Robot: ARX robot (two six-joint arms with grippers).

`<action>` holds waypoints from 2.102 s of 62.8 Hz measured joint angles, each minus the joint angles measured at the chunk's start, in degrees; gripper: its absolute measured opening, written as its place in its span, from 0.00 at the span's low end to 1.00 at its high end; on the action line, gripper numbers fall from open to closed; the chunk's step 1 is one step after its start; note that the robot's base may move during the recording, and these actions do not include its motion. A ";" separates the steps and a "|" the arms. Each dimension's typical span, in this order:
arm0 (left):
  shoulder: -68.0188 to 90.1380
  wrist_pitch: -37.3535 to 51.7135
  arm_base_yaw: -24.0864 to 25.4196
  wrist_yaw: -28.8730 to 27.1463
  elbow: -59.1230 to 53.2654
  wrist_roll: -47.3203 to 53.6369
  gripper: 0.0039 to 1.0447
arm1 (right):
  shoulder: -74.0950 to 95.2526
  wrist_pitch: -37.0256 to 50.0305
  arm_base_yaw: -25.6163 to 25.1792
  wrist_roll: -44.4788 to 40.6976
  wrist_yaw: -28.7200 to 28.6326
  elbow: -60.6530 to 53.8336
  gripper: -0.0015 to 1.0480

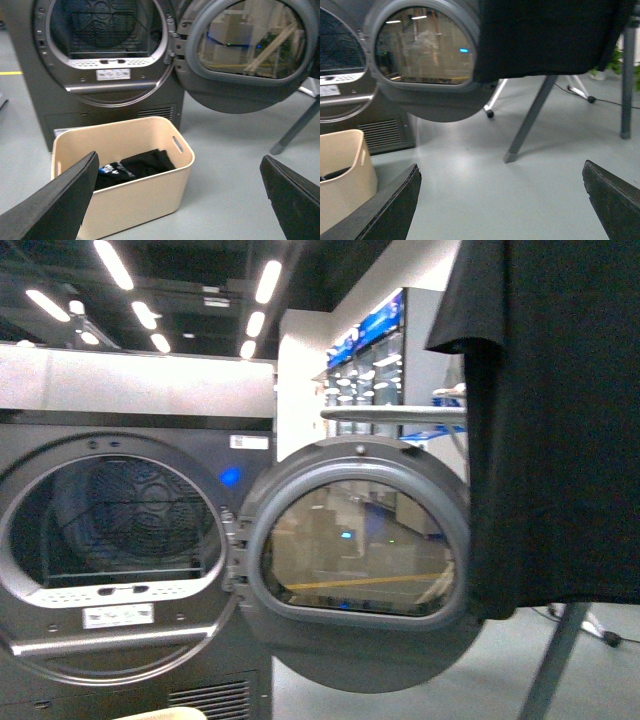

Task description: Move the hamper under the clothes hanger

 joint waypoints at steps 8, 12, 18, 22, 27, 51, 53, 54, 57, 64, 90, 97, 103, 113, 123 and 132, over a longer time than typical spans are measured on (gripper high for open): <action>0.00 0.00 0.00 -0.02 0.00 0.00 0.94 | 0.00 0.00 0.00 0.00 -0.07 0.00 0.92; 0.04 0.00 0.00 -0.04 0.00 0.00 0.94 | 0.02 -0.02 0.00 0.00 -0.11 0.00 0.92; -0.02 0.00 0.00 -0.02 0.00 0.00 0.94 | 0.00 0.00 -0.02 0.00 -0.13 0.00 0.92; -0.02 0.00 0.00 -0.04 0.00 -0.02 0.94 | 0.11 0.00 0.02 0.00 -0.11 0.00 0.92; -0.09 0.00 0.04 -0.37 0.00 -0.02 0.94 | 0.04 0.00 0.07 -0.02 -0.52 0.00 0.92; -0.09 0.00 0.04 0.02 0.00 0.00 0.94 | 0.00 0.00 0.02 0.00 -0.13 0.00 0.92; -0.09 0.00 0.04 0.02 0.00 0.00 0.94 | 0.00 0.00 0.02 0.00 -0.13 0.00 0.92; -0.09 0.00 0.04 0.02 0.00 0.00 0.94 | 0.00 0.00 0.02 0.00 -0.13 0.00 0.92; -0.09 0.00 0.04 0.02 0.00 0.00 0.94 | 0.00 0.00 0.02 0.00 -0.13 0.00 0.92; -0.09 0.00 0.04 0.00 0.00 0.00 0.94 | 0.00 0.00 0.02 0.00 -0.13 0.00 0.92; -0.11 0.00 0.04 0.02 0.00 0.00 0.94 | 0.00 0.00 0.02 0.00 -0.13 0.00 0.92; -0.09 0.00 0.04 0.02 0.00 0.00 0.94 | 0.00 0.00 0.02 0.00 -0.13 0.00 0.92; -0.09 0.00 0.04 0.02 0.00 0.00 0.94 | 0.00 0.00 0.02 0.00 -0.13 0.00 0.92; -0.07 0.00 0.04 0.00 0.00 0.00 0.94 | 0.00 0.00 0.02 0.00 -0.13 0.00 0.92; -0.02 0.00 0.04 0.00 0.00 0.00 0.94 | 0.00 0.00 0.02 0.00 -0.13 0.00 0.92; -0.04 0.00 0.04 0.02 0.00 0.00 0.94 | 0.00 0.00 0.02 0.00 -0.13 0.00 0.92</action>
